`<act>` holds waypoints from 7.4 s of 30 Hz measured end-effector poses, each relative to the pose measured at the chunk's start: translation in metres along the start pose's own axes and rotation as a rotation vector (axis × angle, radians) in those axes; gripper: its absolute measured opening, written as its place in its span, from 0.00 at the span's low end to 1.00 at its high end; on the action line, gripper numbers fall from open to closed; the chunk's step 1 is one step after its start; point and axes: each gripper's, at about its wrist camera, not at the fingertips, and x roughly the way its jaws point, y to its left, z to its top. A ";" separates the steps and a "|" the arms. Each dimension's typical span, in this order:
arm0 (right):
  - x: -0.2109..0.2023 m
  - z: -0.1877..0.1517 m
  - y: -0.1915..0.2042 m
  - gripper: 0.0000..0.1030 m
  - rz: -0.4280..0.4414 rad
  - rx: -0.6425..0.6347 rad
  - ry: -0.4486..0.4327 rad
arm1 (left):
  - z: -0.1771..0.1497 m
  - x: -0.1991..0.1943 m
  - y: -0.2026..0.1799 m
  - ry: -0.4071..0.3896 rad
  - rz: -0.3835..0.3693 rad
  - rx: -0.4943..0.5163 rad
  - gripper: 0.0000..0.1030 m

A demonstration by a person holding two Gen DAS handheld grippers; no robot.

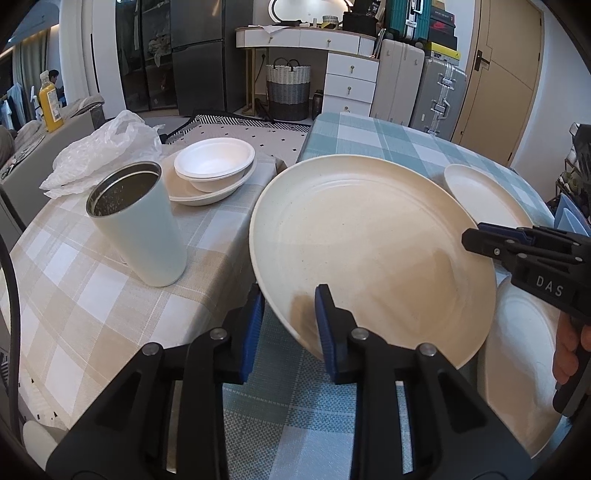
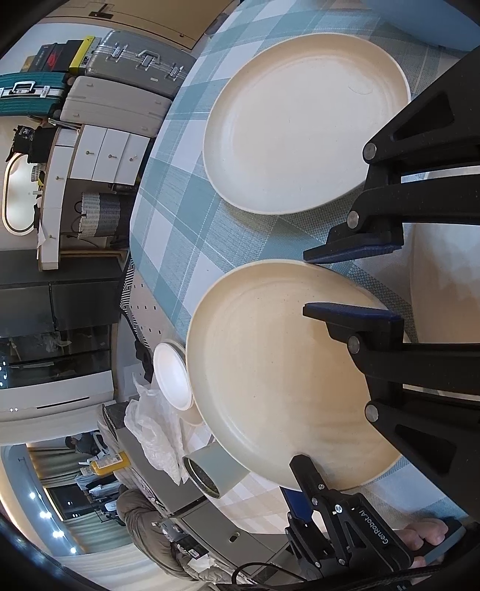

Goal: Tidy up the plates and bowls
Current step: 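Lift the cream plate with both grippers and carry it across the table, then lower the plate onto the tablecloth and open both grippers, then move both grippers toward the next cream plate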

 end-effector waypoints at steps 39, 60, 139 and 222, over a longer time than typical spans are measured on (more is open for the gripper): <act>-0.154 -0.036 -0.016 0.21 -0.135 0.105 -0.144 | -0.004 -0.147 -0.100 -0.160 -0.092 0.150 0.24; -0.206 -0.086 -0.029 0.21 -0.173 0.179 -0.170 | -0.037 -0.192 -0.163 -0.143 -0.131 0.239 0.24; -0.144 -0.174 -0.053 0.21 -0.190 0.257 -0.034 | -0.111 -0.106 -0.189 0.042 -0.078 0.408 0.26; -0.195 0.014 -0.143 0.99 -0.163 0.186 -0.112 | 0.064 -0.096 -0.194 -0.028 -0.202 0.184 0.98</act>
